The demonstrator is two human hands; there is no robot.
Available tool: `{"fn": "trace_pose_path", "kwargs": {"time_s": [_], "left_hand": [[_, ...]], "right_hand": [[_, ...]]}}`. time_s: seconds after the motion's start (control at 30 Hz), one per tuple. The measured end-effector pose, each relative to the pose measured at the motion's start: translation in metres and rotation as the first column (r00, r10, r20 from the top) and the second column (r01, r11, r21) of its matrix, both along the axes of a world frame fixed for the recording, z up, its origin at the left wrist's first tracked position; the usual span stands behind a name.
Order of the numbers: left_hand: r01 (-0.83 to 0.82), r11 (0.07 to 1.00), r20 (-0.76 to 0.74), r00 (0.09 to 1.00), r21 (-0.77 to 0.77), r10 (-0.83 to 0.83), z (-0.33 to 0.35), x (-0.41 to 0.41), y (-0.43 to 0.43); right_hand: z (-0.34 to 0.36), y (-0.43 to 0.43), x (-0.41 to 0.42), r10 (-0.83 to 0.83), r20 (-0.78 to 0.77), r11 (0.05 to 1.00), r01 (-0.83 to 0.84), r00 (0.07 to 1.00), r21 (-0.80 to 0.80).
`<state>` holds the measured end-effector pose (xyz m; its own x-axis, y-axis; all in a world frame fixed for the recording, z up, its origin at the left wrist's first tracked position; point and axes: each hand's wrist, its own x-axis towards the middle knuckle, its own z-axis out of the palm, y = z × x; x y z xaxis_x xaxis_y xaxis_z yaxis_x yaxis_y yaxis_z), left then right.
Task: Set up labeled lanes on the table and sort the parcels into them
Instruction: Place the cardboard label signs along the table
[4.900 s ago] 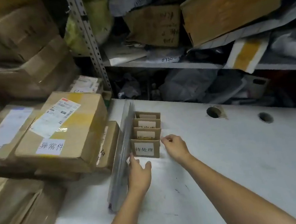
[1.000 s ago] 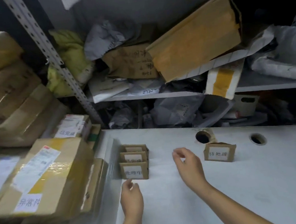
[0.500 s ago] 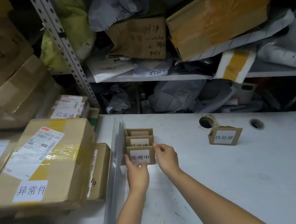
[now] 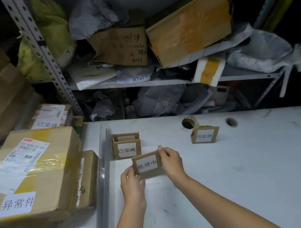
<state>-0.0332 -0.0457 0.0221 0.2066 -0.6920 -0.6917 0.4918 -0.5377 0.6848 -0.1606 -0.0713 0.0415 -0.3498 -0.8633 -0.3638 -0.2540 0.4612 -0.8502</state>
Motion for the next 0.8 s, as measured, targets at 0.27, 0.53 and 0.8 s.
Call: {"fn": "trace_pose_path", "kwargs": {"time_s": [0.27,0.53,0.8], "left_hand": [[0.102,0.995,-0.205,0.974,0.000,-0.100,0.057,-0.053,0.010],[0.231,0.973,-0.257,0.940,0.000,-0.223,0.101,-0.156,0.025],[0.253,0.966,-0.210,0.948,0.044,-0.239,0.103,-0.293,0.028]], "right_hand": [[0.063,0.037,-0.076,-0.049,0.029,0.997,0.051,0.998,-0.060],[0.102,0.061,-0.187,-0.118,0.080,0.992,0.121,0.990,-0.037],[0.086,0.053,-0.329,-0.148,0.076,0.989,0.150,0.986,-0.018]]}}
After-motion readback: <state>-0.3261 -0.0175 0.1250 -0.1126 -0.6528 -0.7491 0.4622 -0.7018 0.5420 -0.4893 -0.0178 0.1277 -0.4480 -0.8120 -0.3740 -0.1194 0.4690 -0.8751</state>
